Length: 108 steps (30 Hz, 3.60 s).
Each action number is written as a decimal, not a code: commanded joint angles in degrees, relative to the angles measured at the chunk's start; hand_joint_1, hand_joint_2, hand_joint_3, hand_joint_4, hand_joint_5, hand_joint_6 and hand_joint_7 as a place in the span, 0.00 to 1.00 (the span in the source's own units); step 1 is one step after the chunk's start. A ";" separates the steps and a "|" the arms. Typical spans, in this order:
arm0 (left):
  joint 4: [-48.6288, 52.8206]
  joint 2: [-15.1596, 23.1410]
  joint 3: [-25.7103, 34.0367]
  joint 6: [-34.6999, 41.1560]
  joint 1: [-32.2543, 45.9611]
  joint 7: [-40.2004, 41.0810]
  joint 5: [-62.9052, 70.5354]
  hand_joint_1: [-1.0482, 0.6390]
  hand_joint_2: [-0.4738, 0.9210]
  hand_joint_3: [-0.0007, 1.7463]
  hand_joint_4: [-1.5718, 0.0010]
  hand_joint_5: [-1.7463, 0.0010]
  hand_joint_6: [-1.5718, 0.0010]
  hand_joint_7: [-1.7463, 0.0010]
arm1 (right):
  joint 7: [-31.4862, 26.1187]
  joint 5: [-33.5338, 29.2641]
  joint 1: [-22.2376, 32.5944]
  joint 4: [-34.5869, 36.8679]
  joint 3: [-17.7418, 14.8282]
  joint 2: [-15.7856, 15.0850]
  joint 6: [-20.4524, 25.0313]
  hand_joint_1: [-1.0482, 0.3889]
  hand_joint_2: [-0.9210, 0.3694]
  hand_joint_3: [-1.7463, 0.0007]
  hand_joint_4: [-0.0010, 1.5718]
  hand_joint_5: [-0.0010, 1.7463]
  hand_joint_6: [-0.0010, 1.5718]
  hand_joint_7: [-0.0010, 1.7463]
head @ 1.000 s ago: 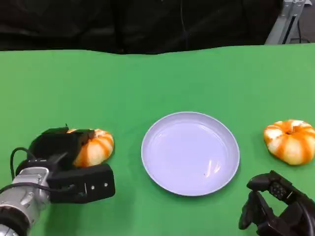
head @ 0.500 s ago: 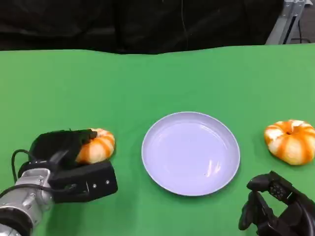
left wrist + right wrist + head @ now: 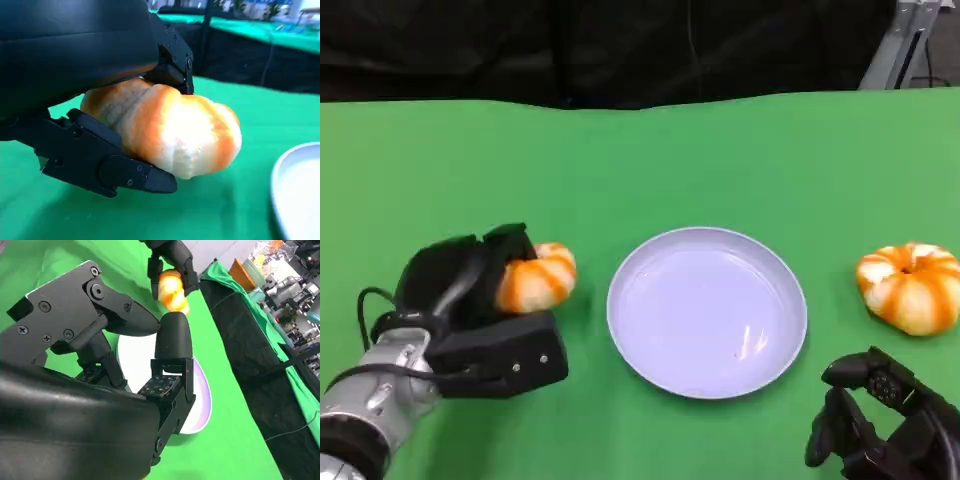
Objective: Grasp the bread from the table and place it into the plate.
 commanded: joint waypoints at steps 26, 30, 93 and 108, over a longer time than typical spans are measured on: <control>-21.08 -6.58 -2.86 0.98 2.69 -2.47 3.89 0.59 0.85 0.37 0.54 0.00 0.58 0.03 | -0.91 -0.03 0.16 -0.69 -0.17 0.03 -0.49 0.62 0.30 0.39 0.55 0.98 0.54 0.78; -18.61 -8.98 -4.30 2.26 1.17 -2.88 4.99 0.58 0.87 0.34 0.54 0.00 0.57 0.07 | -0.75 -0.25 0.62 -0.76 0.34 0.17 -1.06 0.62 0.30 0.39 0.54 0.99 0.54 0.78; -52.51 -6.87 19.66 22.49 28.48 -46.80 -58.86 0.59 0.66 0.83 0.39 0.05 0.40 0.18 | -1.71 -0.96 0.69 -1.00 1.79 1.10 -2.28 0.62 0.31 0.36 0.54 1.00 0.53 0.81; -64.20 2.71 35.07 51.05 44.25 -59.90 -81.70 0.56 0.71 0.69 0.40 0.00 0.42 0.11 | -0.77 -1.09 -1.78 2.09 0.05 -0.11 -2.39 0.62 0.30 0.37 0.54 1.00 0.53 0.81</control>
